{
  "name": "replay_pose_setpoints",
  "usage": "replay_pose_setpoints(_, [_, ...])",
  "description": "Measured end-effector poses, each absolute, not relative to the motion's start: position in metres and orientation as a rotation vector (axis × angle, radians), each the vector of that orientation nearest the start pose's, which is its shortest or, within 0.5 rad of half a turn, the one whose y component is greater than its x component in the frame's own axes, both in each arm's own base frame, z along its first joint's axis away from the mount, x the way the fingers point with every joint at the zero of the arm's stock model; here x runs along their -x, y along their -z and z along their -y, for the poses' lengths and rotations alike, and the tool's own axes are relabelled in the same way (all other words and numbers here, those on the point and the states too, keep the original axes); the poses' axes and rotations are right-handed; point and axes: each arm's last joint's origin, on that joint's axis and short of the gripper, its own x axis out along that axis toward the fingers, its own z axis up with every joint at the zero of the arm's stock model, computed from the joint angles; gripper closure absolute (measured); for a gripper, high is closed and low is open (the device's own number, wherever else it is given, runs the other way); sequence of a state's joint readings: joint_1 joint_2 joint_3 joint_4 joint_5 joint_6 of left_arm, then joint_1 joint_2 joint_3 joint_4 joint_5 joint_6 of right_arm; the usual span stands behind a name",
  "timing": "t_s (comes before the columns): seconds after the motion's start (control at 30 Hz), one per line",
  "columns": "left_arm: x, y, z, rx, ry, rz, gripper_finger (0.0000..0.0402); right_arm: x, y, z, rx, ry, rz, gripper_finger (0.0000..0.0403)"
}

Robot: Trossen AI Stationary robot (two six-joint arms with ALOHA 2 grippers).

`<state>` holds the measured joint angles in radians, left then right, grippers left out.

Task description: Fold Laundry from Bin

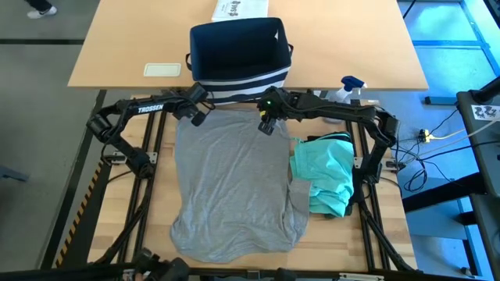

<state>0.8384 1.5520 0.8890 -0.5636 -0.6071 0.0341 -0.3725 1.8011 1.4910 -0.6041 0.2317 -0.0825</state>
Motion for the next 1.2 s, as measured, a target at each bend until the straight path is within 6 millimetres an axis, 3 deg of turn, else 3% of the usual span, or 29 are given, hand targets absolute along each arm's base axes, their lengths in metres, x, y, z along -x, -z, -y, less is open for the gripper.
replay_pose_setpoints(0.33, [-0.170,-0.178,-0.220,0.166,-1.205,-1.306,0.0250,-0.363,-0.266,0.142,-0.003,0.489,-0.952,0.0233])
replay_pose_setpoints(0.47, [-0.171,-0.176,-0.220,0.173,-1.117,-1.322,0.0250,-0.364,-0.266,0.140,0.001,0.482,-0.952,0.0233])
replay_pose_setpoints(0.8, [-0.175,-0.140,-0.226,0.151,-1.040,-1.502,0.0251,-0.363,-0.265,0.138,0.007,0.483,-0.968,0.0233])
replay_pose_setpoints(0.93, [-0.174,-0.137,-0.228,0.089,-1.120,-1.537,0.0268,-0.363,-0.265,0.138,0.006,0.483,-0.974,0.0233])
replay_pose_setpoints(1.2, [-0.174,-0.140,-0.228,0.091,-1.122,-1.519,0.0308,-0.363,-0.265,0.138,0.006,0.482,-0.977,0.0233])
